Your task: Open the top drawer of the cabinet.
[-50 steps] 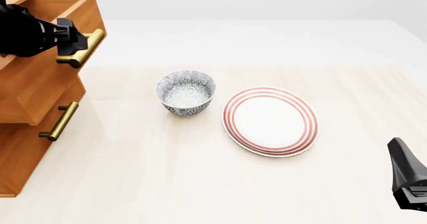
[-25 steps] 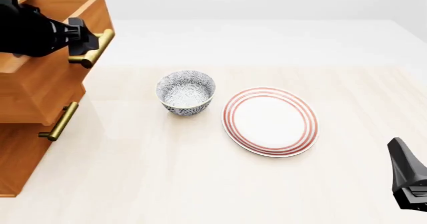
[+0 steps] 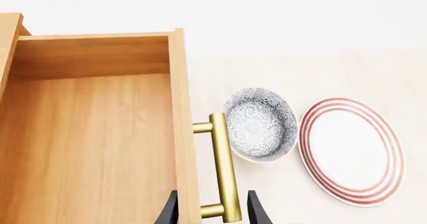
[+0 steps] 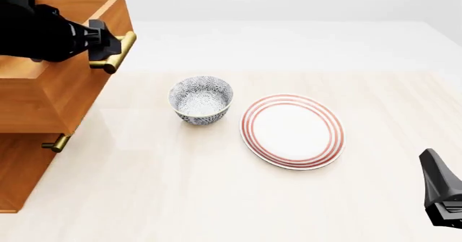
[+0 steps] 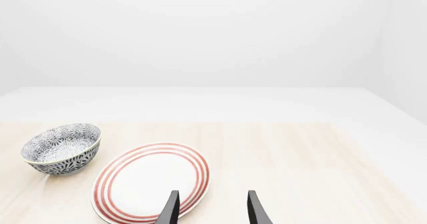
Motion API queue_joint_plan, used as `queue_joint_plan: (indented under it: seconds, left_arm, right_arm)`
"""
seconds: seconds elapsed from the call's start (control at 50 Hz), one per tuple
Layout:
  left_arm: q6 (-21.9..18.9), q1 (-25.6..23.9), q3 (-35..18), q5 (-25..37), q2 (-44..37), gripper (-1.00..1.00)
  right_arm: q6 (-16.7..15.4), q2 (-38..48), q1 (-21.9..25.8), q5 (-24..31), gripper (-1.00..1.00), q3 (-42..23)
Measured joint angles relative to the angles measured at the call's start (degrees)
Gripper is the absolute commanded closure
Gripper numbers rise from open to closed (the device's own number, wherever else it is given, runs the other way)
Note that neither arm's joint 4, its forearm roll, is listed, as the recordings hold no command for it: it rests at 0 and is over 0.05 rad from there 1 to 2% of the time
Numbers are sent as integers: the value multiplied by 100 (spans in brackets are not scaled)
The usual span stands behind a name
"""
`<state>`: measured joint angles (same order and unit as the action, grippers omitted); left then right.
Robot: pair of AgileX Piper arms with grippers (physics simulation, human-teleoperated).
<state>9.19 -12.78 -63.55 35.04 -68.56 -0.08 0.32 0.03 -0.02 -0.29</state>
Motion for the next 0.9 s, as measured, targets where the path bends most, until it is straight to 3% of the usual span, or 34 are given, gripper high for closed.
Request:
queue_joint_plan:
  seconds: [0.9]
  left_arm:
    - [115, -638, -137, 11, -164, -100]
  right_arm:
    - [0, 0, 0, 0, -100, 0]
